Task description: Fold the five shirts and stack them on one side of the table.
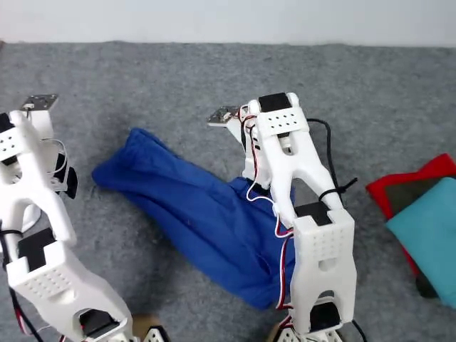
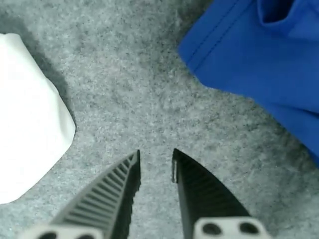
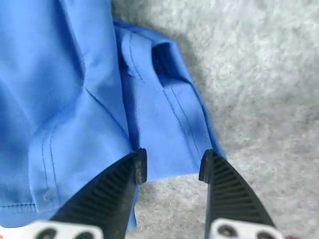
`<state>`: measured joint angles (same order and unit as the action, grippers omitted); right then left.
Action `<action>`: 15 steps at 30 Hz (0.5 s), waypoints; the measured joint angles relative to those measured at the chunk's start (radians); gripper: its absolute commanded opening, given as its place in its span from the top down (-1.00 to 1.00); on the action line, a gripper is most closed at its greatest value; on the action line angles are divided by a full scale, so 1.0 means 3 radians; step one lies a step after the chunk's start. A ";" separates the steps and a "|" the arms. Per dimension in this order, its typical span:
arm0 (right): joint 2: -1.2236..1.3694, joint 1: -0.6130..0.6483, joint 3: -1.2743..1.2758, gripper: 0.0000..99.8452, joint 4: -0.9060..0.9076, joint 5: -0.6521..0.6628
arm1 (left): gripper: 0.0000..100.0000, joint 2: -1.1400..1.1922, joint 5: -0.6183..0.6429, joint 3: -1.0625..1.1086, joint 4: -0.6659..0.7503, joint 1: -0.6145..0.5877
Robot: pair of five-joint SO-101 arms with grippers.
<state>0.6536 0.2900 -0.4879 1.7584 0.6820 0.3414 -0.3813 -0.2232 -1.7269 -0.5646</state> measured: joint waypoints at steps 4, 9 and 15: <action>0.0312 -0.0015 0.0000 0.62 -0.0010 0.0210 | 0.79 0.0000 0.0000 0.0000 0.0000 0.0000; 0.0394 -0.0087 0.0000 0.62 -0.0051 0.0292 | 0.79 0.0000 0.0000 0.0000 0.0000 0.0000; 0.0425 -0.0348 -0.0363 0.62 -0.0010 0.0292 | 0.79 0.0000 0.0000 0.0000 0.0000 0.0000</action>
<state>0.7810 0.1857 -0.5969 1.7553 0.7695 0.3414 -0.3813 -0.2232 -1.7269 -0.5646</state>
